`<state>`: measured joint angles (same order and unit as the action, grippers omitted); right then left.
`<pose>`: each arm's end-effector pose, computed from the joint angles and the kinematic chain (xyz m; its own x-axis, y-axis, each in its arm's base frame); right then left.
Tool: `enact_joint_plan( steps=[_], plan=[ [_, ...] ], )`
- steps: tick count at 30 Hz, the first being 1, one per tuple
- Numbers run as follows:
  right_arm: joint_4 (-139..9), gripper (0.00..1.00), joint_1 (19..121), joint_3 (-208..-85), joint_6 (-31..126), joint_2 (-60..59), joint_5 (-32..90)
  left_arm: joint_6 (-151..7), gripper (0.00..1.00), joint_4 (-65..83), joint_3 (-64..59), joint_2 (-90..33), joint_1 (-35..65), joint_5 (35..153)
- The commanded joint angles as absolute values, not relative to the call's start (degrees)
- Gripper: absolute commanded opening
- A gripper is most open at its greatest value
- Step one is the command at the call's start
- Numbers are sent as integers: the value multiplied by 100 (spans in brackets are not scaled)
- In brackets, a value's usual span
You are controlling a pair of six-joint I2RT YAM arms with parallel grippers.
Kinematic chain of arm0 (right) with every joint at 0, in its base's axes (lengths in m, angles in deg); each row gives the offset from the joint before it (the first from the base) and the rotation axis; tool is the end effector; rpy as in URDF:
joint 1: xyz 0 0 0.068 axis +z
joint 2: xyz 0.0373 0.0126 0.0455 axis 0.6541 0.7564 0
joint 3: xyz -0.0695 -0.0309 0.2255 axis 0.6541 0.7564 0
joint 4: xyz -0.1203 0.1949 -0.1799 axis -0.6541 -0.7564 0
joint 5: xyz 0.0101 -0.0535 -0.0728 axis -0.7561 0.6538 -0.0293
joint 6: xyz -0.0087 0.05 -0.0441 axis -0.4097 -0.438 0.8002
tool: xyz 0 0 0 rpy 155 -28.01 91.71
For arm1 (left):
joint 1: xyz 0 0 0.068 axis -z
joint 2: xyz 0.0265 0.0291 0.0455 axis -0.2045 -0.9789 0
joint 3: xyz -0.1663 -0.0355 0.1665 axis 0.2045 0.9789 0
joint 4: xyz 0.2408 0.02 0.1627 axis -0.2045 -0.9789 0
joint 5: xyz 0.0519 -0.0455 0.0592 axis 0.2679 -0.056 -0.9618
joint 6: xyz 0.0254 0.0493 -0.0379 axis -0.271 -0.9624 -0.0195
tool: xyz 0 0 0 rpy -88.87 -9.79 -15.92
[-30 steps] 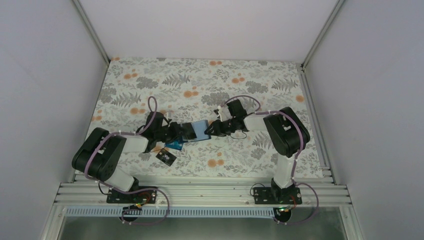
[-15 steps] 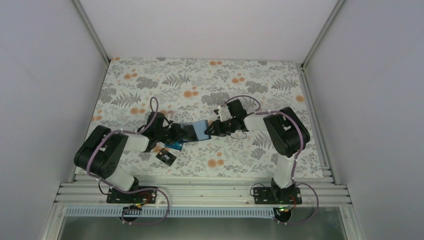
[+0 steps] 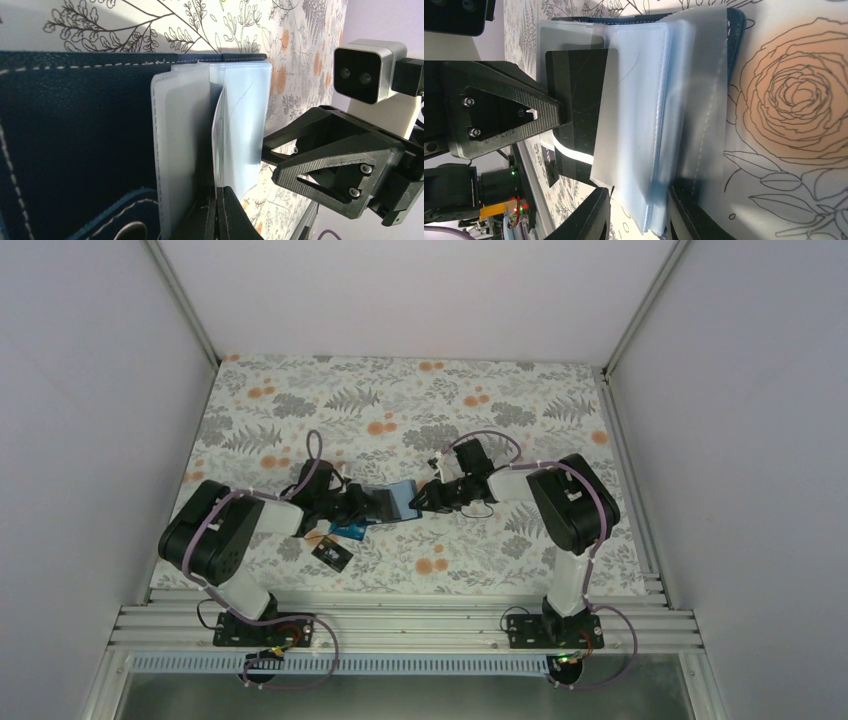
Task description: Put the credit cards into the card holder
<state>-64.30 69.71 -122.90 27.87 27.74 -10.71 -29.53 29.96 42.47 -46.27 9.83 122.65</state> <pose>0.2913 0.2056 0.0338 -0.9610 -0.1862 -0.2044 -0.2739 0.5393 0.7964 0.2543 -0.1353 0.0334 -0.9397 -0.3286 -0.0952 -0.1057 0.5436 -0.8327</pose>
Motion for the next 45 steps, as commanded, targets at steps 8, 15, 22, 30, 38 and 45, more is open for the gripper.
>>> enact_joint_plan(
  steps=[8,15,22,30,38,45],
  plan=[
    [-6838,31,7057,-12231,2934,2886,-888,-3392,2,2578,3933,-4937,971,12336],
    [-6926,31,7059,-12326,2996,2912,-875,-3496,3,2471,3770,-5080,973,12344],
    [-6972,31,7058,-12340,3040,2929,-841,-3386,2,2582,3844,-5067,973,12480],
    [-7229,33,7058,-12562,3214,2922,-713,-3270,2,2848,3848,-5292,973,12600],
    [-7808,34,7030,-12994,3452,2728,19,-3402,2,2707,3737,-5395,973,12597],
    [-7923,31,7028,-13356,3452,2822,226,-3442,2,2697,3727,-5469,973,12592]
  ],
)
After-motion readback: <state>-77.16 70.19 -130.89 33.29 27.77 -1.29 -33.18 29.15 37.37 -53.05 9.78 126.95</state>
